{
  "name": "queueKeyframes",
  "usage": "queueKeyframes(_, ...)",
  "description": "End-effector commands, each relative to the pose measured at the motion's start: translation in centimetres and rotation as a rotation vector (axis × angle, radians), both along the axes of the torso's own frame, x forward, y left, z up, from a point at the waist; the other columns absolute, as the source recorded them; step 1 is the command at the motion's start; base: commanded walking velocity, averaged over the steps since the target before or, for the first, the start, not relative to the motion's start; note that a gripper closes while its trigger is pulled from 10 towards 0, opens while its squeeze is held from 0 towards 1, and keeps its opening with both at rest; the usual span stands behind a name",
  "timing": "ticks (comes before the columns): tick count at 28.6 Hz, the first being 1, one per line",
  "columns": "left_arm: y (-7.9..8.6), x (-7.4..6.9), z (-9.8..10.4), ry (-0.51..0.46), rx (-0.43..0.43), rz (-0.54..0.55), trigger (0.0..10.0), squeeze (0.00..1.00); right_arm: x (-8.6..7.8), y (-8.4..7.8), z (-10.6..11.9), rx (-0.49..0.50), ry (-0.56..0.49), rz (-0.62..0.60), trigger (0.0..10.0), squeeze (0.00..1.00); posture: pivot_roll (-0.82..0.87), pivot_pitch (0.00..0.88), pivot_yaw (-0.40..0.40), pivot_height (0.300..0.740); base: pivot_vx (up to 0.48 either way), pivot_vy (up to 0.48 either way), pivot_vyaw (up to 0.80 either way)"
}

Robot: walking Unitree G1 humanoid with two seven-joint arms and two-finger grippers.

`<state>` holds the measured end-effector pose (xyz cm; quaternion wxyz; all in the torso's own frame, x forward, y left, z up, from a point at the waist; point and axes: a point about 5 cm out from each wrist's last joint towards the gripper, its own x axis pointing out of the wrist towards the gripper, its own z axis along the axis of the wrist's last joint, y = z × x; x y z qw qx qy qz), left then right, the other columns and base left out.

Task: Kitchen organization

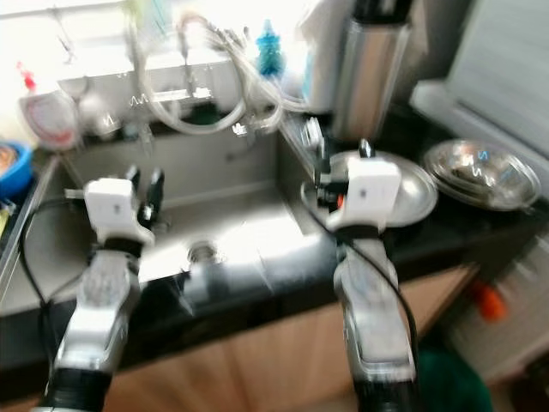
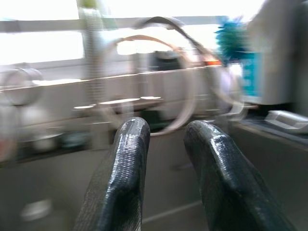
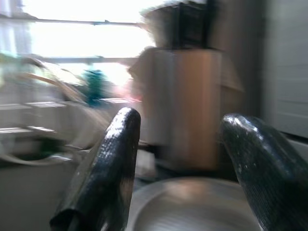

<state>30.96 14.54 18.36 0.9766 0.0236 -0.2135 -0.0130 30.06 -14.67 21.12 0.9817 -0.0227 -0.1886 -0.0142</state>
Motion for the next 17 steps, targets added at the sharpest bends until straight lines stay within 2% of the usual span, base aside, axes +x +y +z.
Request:
queueKeyframes(1,-0.2,0.0,0.6,-0.025,0.006,-0.012,10.0,0.0,0.0,-0.3,0.1,0.009,-0.001,-0.023,10.0,0.0,-0.13,0.0,0.031,0.74,0.0,0.0,0.0)
queueKeyframes(6,-0.2,0.0,0.5,-0.021,0.006,-0.015,10.0,0.0,0.0,-0.6,-0.2,-0.021,0.047,-0.063,10.0,0.0,-0.13,0.0,0.031,0.74,0.0,0.0,0.0)
queueKeyframes(9,-0.1,0.0,0.5,-0.019,0.007,-0.014,10.0,0.0,0.3,-0.7,-0.2,0.045,0.088,-0.059,10.0,0.0,-0.13,0.0,0.03,0.74,0.0,0.0,0.0)
queueKeyframes(11,-0.2,0.0,0.4,-0.018,0.008,-0.015,10.0,0.0,0.3,-1.0,-0.2,0.052,0.121,-0.103,10.0,0.0,-0.14,0.0,0.03,0.74,0.0,0.0,0.0)
queueKeyframes(12,-0.2,0.0,0.4,-0.017,0.009,-0.016,10.0,0.0,0.2,-1.8,-0.8,0.112,0.191,-0.19,10.0,0.0,-0.14,0.0,0.03,0.74,0.0,0.0,0.0)
queueKeyframes(13,-0.2,0.0,0.4,-0.016,0.009,-0.017,10.0,0.0,0.1,-2.1,-1.3,0.133,0.247,-0.235,10.0,0.0,-0.13,0.0,0.029,0.74,0.0,0.0,0.0)
queueKeyframes(15,-0.2,0.0,0.4,-0.017,0.011,-0.018,10.0,0.0,-0.2,-3.0,-2.6,0.243,0.342,-0.313,10.0,0.0,-0.14,0.0,0.029,0.74,0.0,0.0,0.0)
queueKeyframes(17,-0.2,0.1,0.4,-0.018,0.011,-0.019,10.0,0.0,-0.4,-3.5,-2.6,0.204,0.349,-0.349,10.0,0.0,-0.14,0.0,0.029,0.74,0.0,0.0,0.0)
